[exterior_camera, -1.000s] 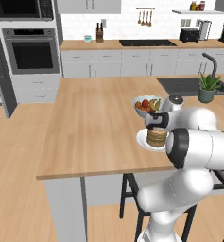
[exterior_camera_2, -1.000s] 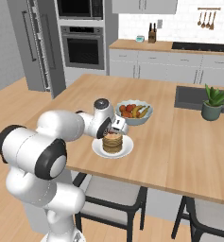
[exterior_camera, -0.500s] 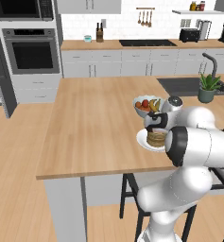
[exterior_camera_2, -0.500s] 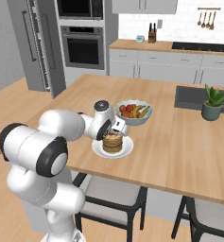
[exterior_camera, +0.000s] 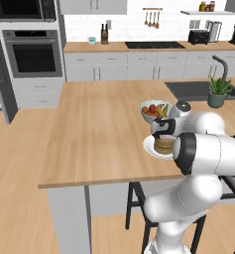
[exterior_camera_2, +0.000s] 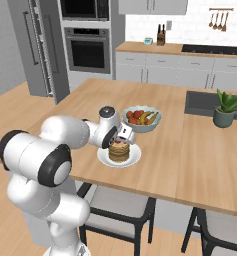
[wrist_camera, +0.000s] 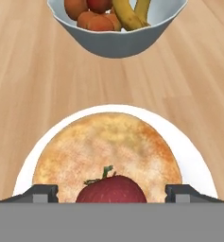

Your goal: Take the strawberry from the fridge and place it on top of the pancake, located on the dining counter.

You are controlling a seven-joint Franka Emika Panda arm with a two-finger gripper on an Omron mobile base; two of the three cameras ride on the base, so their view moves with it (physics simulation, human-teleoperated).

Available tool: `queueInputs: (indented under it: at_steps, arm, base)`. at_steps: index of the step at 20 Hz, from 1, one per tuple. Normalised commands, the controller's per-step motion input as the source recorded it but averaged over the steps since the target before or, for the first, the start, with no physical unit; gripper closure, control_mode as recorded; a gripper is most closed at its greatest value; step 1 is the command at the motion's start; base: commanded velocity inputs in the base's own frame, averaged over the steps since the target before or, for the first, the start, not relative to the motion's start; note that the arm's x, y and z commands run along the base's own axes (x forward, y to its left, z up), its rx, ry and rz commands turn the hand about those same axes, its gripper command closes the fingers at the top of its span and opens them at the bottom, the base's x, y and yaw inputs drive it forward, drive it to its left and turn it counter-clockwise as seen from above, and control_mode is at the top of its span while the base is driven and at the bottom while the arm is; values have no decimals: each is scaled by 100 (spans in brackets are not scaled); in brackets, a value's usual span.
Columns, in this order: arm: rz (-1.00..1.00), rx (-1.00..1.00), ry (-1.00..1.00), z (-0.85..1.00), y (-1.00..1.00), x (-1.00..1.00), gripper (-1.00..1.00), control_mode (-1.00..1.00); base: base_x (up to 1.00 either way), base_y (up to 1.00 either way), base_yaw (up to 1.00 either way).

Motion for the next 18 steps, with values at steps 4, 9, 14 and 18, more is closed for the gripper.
queueInputs:
  at_steps: [4,9,14,18]
  arm:
    - [0,0,-10,37,0,-13,-100,-100]
    - [0,-1,-12,51,0,-15,-100,-100]
    - [0,-2,-13,49,2,-37,-100,-100]
    - [0,-5,-10,55,15,-50,-100,-100]
  base:
    - [0,0,0]
    - [0,0,0]
    - [0,0,0]
    - [0,0,0]
